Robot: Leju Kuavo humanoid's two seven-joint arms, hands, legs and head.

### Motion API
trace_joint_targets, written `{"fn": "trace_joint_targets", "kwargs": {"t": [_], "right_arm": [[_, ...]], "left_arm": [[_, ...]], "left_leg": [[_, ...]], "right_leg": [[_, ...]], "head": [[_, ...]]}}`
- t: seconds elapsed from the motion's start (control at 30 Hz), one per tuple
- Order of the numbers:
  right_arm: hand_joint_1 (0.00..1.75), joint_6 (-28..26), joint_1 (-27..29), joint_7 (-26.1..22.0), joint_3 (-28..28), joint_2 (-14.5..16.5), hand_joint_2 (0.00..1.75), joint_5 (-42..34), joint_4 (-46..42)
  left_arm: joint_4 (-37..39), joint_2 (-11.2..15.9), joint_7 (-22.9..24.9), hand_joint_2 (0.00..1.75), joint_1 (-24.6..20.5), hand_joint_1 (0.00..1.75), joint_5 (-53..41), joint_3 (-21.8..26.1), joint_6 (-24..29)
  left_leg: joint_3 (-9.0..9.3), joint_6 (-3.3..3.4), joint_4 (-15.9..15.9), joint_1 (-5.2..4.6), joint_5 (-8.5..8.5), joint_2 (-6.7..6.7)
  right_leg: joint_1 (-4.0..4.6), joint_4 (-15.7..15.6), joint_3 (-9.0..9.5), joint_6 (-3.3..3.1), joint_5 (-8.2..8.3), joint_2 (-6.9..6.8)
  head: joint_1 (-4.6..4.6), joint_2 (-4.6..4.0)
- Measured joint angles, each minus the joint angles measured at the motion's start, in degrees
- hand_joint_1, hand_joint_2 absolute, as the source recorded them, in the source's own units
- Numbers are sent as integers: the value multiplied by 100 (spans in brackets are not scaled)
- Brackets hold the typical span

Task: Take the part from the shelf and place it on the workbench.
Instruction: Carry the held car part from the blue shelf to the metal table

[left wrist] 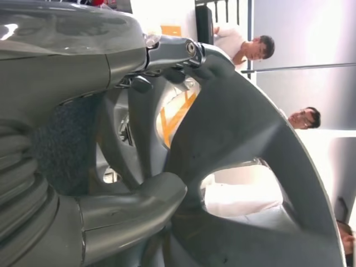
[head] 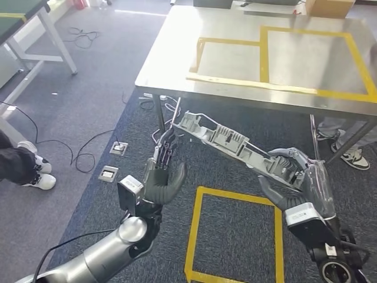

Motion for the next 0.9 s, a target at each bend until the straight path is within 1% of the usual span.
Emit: {"fn": "trace_joint_targets", "kwargs": {"t": [0.03,0.07,0.1,0.13,0.17,0.2,0.23,0.27,0.3,0.33,0.37,0.43,0.47,0.5,0.57,0.6,0.63,0.67,0.7,0.73,0.77,0.8,0.83,0.87,0.9], "right_arm": [[175,2,-37,10,-19,0,175,21,9],[175,2,-77,24,-40,0,175,46,16],[175,1,-131,38,-70,0,175,72,26],[175,2,-190,55,-102,0,175,90,40],[175,3,-244,65,-131,0,175,102,56],[175,4,-289,70,-154,1,175,108,72],[175,6,-321,71,-167,1,175,109,85],[175,7,-339,71,-177,2,175,110,97],[175,8,-348,74,-190,2,175,114,113],[175,8,-352,79,-203,1,175,119,130],[175,8,-358,84,-212,1,175,125,146],[175,8,-378,88,-218,2,175,138,175],[175,9,-391,87,-219,3,175,140,187],[175,8,-402,88,-221,6,175,145,199],[175,-2,-443,103,-239,11,175,171,222],[175,-13,-484,118,-253,13,175,187,236],[175,-29,-548,137,-270,13,175,200,253],[175,-49,-625,157,-290,13,175,203,271],[175,-74,-700,180,-313,12,175,201,293],[175,-97,-767,199,-339,11,175,198,315],[175,-112,-821,216,-369,8,175,201,342],[175,-119,-874,233,-404,0,175,210,377],[175,-116,-934,248,-439,-10,175,227,421],[175,-108,-1008,263,-480,-22,175,244,476],[175,-94,-1093,274,-527,-31,175,261,541]], "left_arm": [[1,-4,3,175,-12,0,-2,0,-11],[-1,-6,4,175,-27,0,-7,0,-22],[-1,-8,5,175,-39,0,-13,0,-32],[-1,-10,5,175,-56,0,-19,0,-38],[-1,-10,5,175,-66,0,-26,0,-44],[-1,-10,7,175,-70,0,-31,0,-48],[0,-10,8,175,-70,0,-34,0,-51],[0,-10,9,175,-65,0,-36,0,-53],[0,-9,11,175,-61,0,-36,0,-53],[0,-9,12,175,-61,0,-37,0,-54],[0,-8,14,175,-61,0,-37,0,-55],[1,-8,19,175,-63,0,-38,0,-56],[3,-8,21,175,-63,0,-38,0,-56],[4,-7,22,175,-64,0,-40,0,-57],[4,-11,18,175,-74,0,-48,0,-68],[2,-15,13,175,-83,0,-52,0,-79],[1,-22,8,175,-91,0,-54,0,-93],[0,-31,4,175,-97,0,-56,0,-113],[2,-39,2,175,-100,0,-56,0,-133],[6,-50,1,175,-102,0,-56,0,-158],[15,-61,-1,175,-105,0,-56,0,-183],[28,-75,-6,175,-108,0,-56,0,-203],[45,-90,-15,175,-114,0,-56,0,-225],[63,-108,-27,175,-124,0,-56,0,-245],[82,-127,-40,175,-138,0,-56,0,-266]], "left_leg": [[27,-32,0,-6,-30,-2],[42,-62,7,-5,-60,3],[25,-86,94,-3,-76,10],[-70,-108,283,3,-109,18],[-260,-129,604,10,-170,25],[-519,-149,998,13,-264,30],[-801,-166,1365,15,-397,31],[-1041,-180,1612,18,-515,31],[-1195,-181,1678,18,-565,32],[-1250,-172,1547,18,-494,32],[-1212,-151,1235,12,-278,32],[-1028,-80,415,-16,382,31],[-955,-45,142,-33,611,27],[-913,-17,-6,-45,745,20],[-832,30,-45,-36,729,15],[-775,55,-69,-23,721,14],[-712,81,-84,-9,688,18],[-652,102,-96,2,658,20],[-606,117,-99,3,619,22],[-559,127,-99,4,573,26],[-505,130,-99,5,525,26],[-441,126,-98,8,472,21],[-366,118,-97,12,416,13],[-282,105,-96,17,355,4],[-201,85,-95,22,293,-3]], "right_leg": [[10,-26,27,-34,-31,0],[1,-37,87,-68,-27,6],[-9,-52,132,-100,-44,10],[-17,-64,185,-131,-59,15],[-26,-77,237,-154,-85,21],[-24,-80,275,-174,-123,23],[-23,-80,313,-185,-168,24],[-21,-80,363,-187,-219,26],[-20,-80,427,-186,-276,28],[-20,-80,504,-182,-339,31],[-20,-80,589,-175,-405,34],[-11,-73,720,-146,-537,47],[-1,-70,760,-121,-599,59],[7,-56,800,-94,-643,71],[19,-19,866,-39,-697,85],[14,56,861,-15,-714,75],[10,220,784,11,-746,61],[1,492,639,32,-812,47],[-10,865,421,52,-915,33],[-21,1246,182,69,-1060,27],[-35,1538,-36,88,-1212,25],[-49,1675,-191,108,-1315,22],[-65,1613,-259,130,-1303,19],[-80,1374,-252,150,-1140,15],[-95,1011,-199,160,-820,12]], "head": [[-5,0],[-14,0],[-15,0],[-21,0],[-26,0],[-32,0],[-39,0],[-43,0],[-44,0],[-45,0],[-45,0],[-44,0],[-43,0],[-40,0],[-45,0],[-44,0],[-38,0],[-31,0],[-22,0],[-17,0],[-17,0],[-16,0],[-14,0],[-14,0],[-12,0]]}}
